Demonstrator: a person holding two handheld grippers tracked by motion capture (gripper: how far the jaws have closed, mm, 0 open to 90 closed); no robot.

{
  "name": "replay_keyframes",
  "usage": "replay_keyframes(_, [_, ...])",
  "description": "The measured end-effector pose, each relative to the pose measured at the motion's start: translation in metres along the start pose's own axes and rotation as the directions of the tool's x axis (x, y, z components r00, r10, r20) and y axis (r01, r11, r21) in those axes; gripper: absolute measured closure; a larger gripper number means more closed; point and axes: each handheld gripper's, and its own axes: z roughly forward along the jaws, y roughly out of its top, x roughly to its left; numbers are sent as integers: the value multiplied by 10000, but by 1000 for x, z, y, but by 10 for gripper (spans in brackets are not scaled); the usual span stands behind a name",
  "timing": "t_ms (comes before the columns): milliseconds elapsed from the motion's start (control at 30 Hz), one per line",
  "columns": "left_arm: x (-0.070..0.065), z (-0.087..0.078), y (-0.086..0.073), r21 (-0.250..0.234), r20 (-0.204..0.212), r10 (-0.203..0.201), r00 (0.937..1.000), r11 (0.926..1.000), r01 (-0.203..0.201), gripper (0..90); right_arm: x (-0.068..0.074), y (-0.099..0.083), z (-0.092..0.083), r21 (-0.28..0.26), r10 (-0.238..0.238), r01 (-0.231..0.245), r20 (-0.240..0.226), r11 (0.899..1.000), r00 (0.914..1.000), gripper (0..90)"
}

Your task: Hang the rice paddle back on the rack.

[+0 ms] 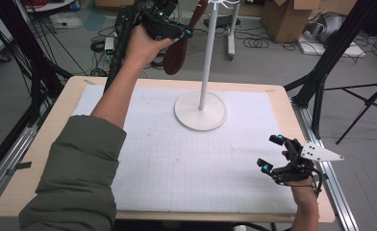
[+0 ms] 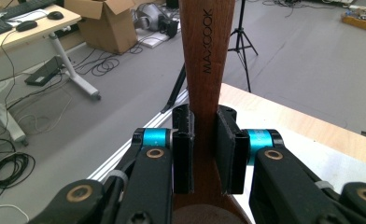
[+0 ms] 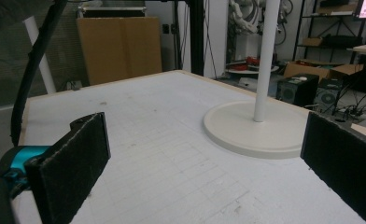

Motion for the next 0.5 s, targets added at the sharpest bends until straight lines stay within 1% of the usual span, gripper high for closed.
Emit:
replay_keyframes(33, [0,0,0,5,-5,16,10000,10000,-16,768,0,0,0,-3,8,-8,5,10000,10000,5])
replay_keyframes(100, [0,0,0,-27,-33,-145,9999,9999,145,729,0,0,0,13,10,-10,-24,10000,10000,5])
replay_keyframes(133, [1,-1,1,-33,-119,-143,9998,9999,143,699,0,0,0,23,32,-32,2,10000,10000,5])
replay_keyframes(167, [1,-1,1,-83,-120,-126,9998,9999,125,683,0,0,0,31,47,-47,1,10000,10000,5])
replay_keyframes(267, [0,-1,1,20,-172,-151,9997,9999,151,637,0,0,0,10,37,-37,-19,10000,10000,5])
replay_keyframes(333, [1,-2,1,76,-101,-156,9998,9998,157,624,0,0,1,2,33,-33,-7,10000,10000,5])
replay_keyframes(500, [-2,-5,2,-50,39,-36,10000,10000,36,570,1,0,1,8,13,-13,3,10000,10000,5])
